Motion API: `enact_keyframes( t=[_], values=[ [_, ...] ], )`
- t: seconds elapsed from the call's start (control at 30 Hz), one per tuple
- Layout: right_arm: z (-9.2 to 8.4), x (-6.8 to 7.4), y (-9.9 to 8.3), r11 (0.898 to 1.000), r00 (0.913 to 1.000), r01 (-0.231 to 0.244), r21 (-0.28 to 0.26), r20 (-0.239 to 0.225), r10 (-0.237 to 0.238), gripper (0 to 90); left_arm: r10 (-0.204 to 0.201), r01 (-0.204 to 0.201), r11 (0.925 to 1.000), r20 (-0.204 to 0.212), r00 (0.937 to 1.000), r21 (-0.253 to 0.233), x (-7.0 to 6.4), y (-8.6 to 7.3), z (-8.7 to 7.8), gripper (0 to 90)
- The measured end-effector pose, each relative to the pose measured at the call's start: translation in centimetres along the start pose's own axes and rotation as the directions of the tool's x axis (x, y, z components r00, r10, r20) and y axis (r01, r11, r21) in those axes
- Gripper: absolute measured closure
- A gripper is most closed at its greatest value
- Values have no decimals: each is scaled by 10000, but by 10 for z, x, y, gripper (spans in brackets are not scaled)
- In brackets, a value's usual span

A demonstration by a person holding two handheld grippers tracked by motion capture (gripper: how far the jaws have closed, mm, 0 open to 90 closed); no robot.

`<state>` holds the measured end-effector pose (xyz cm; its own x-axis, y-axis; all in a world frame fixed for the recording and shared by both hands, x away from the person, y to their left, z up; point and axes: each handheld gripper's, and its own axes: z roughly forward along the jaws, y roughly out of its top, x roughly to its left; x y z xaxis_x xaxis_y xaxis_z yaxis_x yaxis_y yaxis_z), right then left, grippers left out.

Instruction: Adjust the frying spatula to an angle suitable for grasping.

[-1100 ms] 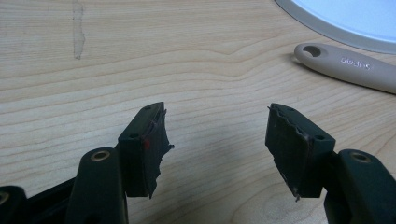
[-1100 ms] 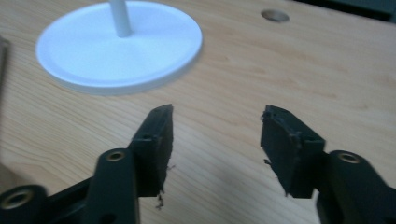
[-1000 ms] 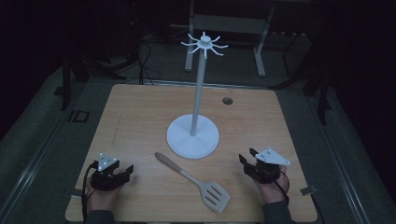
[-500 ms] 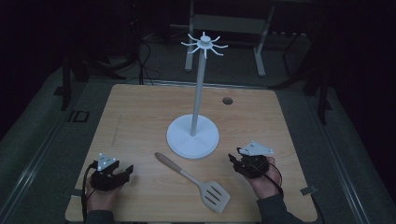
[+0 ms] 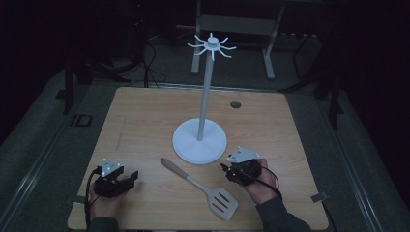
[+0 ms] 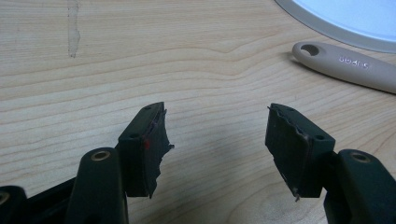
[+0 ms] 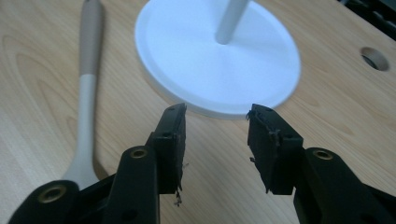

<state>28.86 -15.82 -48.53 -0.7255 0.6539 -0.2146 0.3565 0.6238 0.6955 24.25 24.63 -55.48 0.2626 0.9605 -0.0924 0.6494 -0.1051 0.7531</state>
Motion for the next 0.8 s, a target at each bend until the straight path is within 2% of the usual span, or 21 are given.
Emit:
enact_keyframes(
  t=[0.17,0.2,0.37,0.47,0.57,0.6,0.67,0.8],
  values=[
    [8,8,6,9994,9991,286,211,-316,-279,573,-23,23,10000,0,10000,-13,0,0,0,386],
    [14,14,11,9977,9964,456,509,-736,-418,573,-36,36,10000,4,10000,-26,0,0,0,386],
    [25,27,18,9926,9910,897,823,-1069,-807,579,-30,30,10000,3,10000,-15,0,0,0,387],
    [35,37,26,9876,9821,1253,948,-1527,-1099,616,-30,30,10000,-13,10000,4,1,0,0,389],
    [38,41,29,9858,9792,1347,1005,-1659,-1169,644,-23,23,10000,-21,10000,1,0,0,0,390],
    [45,45,33,9849,9754,1324,1113,-1912,-1095,694,-24,24,10000,-21,10000,-7,0,0,0,391],
    [51,47,37,9817,9705,1412,1281,-2138,-1117,747,-25,25,10000,-31,10000,6,1,0,0,391],
    [61,53,41,9755,9615,1555,1555,-2505,-1133,775,-52,52,10000,-46,10000,11,1,0,0,392]
  ],
)
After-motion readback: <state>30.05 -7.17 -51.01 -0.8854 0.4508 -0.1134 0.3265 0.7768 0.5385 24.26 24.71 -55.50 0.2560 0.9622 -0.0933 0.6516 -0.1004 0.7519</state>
